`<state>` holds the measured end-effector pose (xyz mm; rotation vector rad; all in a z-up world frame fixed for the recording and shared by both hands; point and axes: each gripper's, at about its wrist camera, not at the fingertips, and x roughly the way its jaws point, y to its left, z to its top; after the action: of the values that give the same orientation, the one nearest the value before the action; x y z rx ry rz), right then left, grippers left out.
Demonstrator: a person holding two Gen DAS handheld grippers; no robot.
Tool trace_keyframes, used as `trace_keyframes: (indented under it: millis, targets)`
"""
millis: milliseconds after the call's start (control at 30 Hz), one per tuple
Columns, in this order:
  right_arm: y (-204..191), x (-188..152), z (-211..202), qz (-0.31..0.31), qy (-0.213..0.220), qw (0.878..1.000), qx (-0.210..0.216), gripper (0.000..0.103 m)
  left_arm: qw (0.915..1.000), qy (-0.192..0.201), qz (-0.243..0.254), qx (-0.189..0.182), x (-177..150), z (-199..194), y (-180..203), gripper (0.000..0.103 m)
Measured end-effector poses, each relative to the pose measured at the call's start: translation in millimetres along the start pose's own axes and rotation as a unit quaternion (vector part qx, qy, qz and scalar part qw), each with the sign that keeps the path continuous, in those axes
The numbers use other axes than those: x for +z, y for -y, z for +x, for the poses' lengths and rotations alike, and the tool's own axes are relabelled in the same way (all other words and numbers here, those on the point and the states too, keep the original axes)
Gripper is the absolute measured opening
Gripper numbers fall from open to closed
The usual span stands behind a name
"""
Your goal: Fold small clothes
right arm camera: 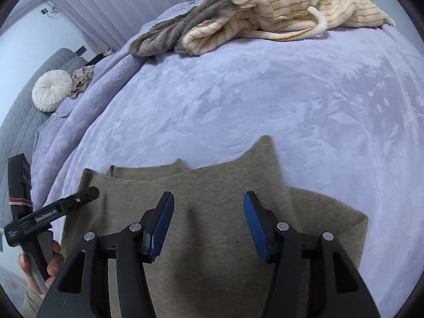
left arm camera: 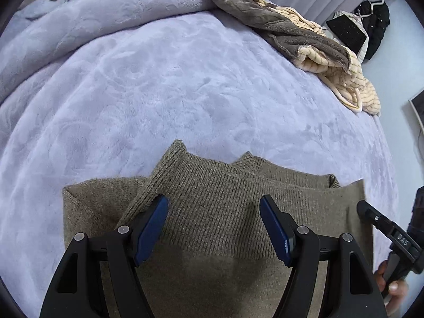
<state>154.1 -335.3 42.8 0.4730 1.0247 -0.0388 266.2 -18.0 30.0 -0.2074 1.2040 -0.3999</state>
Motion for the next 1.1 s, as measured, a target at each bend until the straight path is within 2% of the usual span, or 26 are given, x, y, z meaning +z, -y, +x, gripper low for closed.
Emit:
trace_keyframes:
  millis: [100,200,367,533,600,733,800,933,1000,1100]
  targets:
    - [32,-2,-3,0.056,0.000,0.998,0.026,0.058,0.9992,-0.001,-0.021,-0.035,0,-1,-15,0.073]
    - [33,-9,-22,0.056,0.008,0.998,0.031,0.058,0.9990,0.011,-0.032,-0.029,-6,-20,-12,0.073]
    - [-3,-39,-60,-0.027,0.023,0.999,0.025,0.058,0.9980,0.041,0.043,0.023,-51,-58,20,0.073]
    - [-54,-74,-65,-0.147,0.022,0.989,-0.025,0.061,0.9923,0.044,0.096,0.065,-91,-60,45,0.073]
    - [-62,-85,-61,-0.167,0.013,0.985,-0.033,0.061,0.9914,0.036,0.102,0.073,-101,-56,48,0.073]
    - [-51,-98,-52,-0.165,-0.009,0.984,-0.058,0.061,0.9864,0.022,0.118,0.112,-119,-46,45,0.073]
    - [-32,-102,-49,-0.148,-0.017,0.985,-0.089,0.061,0.9851,0.018,0.121,0.121,-126,-45,39,0.073]
    - [-10,-107,-68,-0.116,-0.009,0.989,-0.096,0.061,0.9862,0.021,0.112,0.120,-137,-62,39,0.073]
    - [-15,-112,-86,-0.125,0.010,0.988,-0.094,0.061,0.9866,0.036,0.118,0.108,-145,-77,46,0.073]
    - [-30,-121,-104,-0.139,0.029,0.986,-0.082,0.065,0.9844,0.049,0.129,0.109,-156,-90,56,0.073]
